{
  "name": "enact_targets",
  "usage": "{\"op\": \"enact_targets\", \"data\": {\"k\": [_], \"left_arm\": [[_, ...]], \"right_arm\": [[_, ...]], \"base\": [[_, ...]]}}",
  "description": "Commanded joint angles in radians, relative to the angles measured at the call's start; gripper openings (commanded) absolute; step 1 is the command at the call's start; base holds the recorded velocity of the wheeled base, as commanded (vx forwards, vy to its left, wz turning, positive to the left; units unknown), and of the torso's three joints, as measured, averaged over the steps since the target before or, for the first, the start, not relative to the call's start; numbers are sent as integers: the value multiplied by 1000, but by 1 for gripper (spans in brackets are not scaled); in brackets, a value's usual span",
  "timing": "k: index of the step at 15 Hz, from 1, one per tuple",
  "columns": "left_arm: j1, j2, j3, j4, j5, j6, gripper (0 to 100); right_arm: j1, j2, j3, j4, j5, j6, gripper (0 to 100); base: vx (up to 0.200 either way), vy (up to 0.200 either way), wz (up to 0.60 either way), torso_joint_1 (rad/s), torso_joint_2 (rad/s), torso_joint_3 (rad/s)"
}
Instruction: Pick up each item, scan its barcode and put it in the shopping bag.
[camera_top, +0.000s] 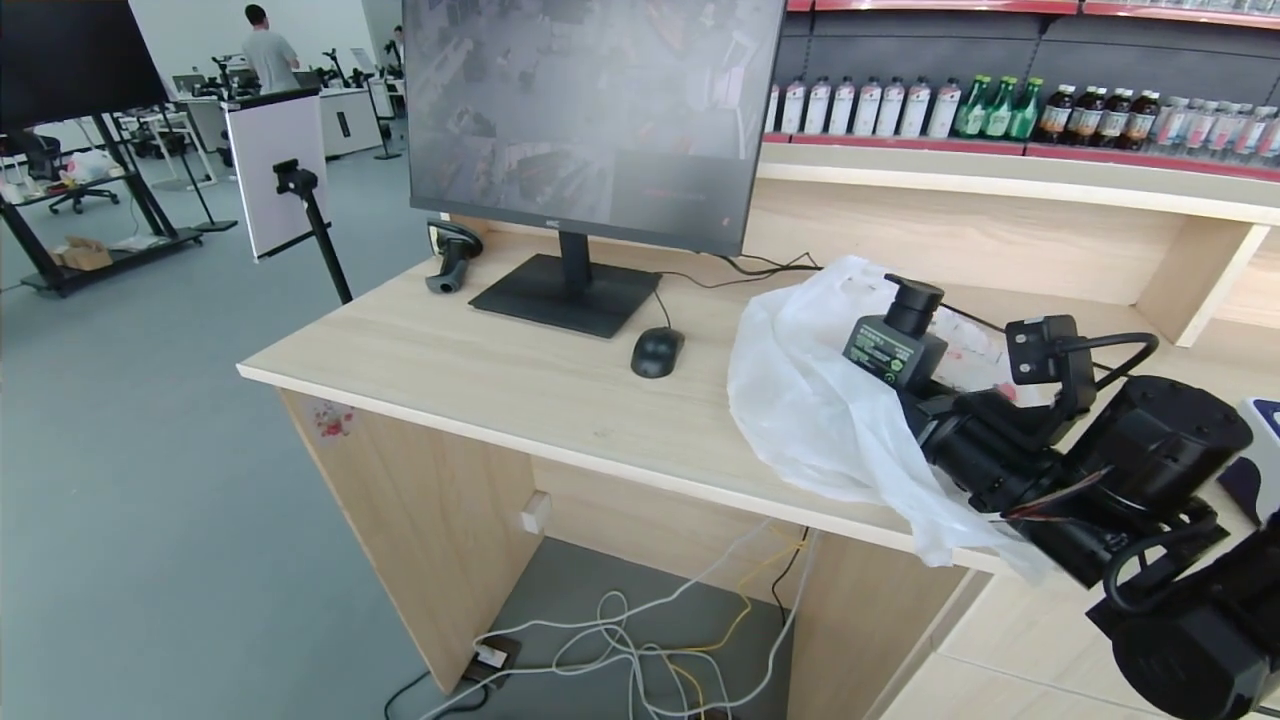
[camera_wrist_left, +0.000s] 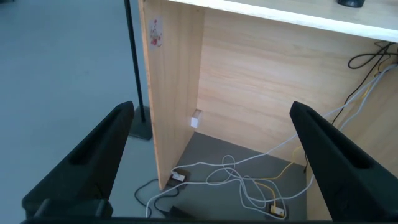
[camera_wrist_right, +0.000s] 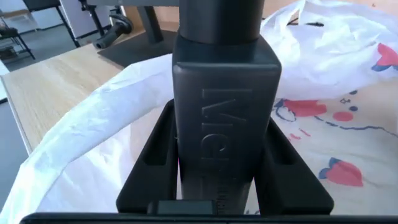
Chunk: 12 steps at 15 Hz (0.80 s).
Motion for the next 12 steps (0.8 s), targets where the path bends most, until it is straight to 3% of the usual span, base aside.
{"op": "enact_targets", "data": {"k": [1, 6, 12], "left_arm": [[0, 0, 0, 0, 0, 0, 100], [0, 0, 0, 0, 0, 0, 100], [0, 0, 0, 0, 0, 1, 100]], "right_arm": [[22, -2, 17, -2, 2, 31, 0], [25, 18, -21, -2, 2, 198, 0], [4, 60, -26, -2, 2, 218, 0]], "base": [[0, 0, 0, 0, 0, 0], [0, 0, 0, 0, 0, 0], [0, 0, 0, 0, 0, 0]]}}
